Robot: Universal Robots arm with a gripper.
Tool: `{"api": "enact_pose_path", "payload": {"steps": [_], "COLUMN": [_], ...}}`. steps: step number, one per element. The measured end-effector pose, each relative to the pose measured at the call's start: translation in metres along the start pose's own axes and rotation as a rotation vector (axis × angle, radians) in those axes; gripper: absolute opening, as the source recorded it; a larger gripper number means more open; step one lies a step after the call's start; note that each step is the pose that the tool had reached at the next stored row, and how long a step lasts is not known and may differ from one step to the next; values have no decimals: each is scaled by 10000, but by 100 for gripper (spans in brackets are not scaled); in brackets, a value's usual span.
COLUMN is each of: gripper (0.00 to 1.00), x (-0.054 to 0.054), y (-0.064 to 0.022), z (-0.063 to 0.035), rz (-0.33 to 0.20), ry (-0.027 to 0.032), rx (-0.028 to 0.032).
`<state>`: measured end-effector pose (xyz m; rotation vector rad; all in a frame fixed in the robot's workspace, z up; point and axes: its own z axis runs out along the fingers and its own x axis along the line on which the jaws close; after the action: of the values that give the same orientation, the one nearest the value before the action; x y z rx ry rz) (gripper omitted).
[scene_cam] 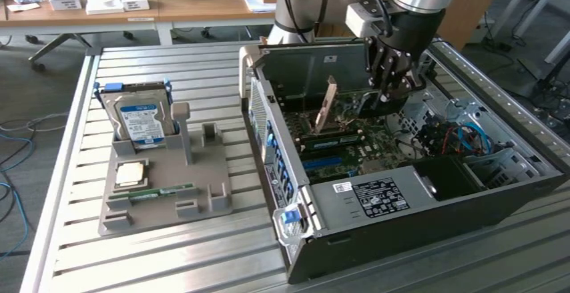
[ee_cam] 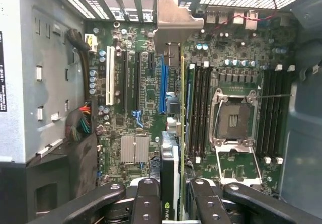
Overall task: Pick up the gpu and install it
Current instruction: 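Insert the gpu into the slot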
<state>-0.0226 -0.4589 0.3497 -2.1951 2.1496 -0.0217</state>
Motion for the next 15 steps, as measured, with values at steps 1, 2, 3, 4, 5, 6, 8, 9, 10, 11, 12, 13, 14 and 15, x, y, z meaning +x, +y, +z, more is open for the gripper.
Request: {"api": "enact_pose_path", "payload": {"steps": [1,2,3,4,5,6,8,9,10,11,12,13,14,15], "gripper": [27,27,27,27,27,27,27,27,27,27,27,27,27,27], "x": [0,0,0,1,1,1,2,2,2,2,2,2,2,2], "y": [0,2,5,9,11,14,24,32,39,47,52,54,55,60], "z": [8,13,18,23,29,35,46,51,56,61,64,65,65,71], "rz": [-2,-2,-1,-2,-5,-6,-8,-10,-11,-12,-12,-13,-14,-12], "ry": [3,19,35,54,72,91,130,150,169,183,186,189,191,187], "rx": [8,8,8,8,8,6,6,6,5,5,5,4,4,6]}}
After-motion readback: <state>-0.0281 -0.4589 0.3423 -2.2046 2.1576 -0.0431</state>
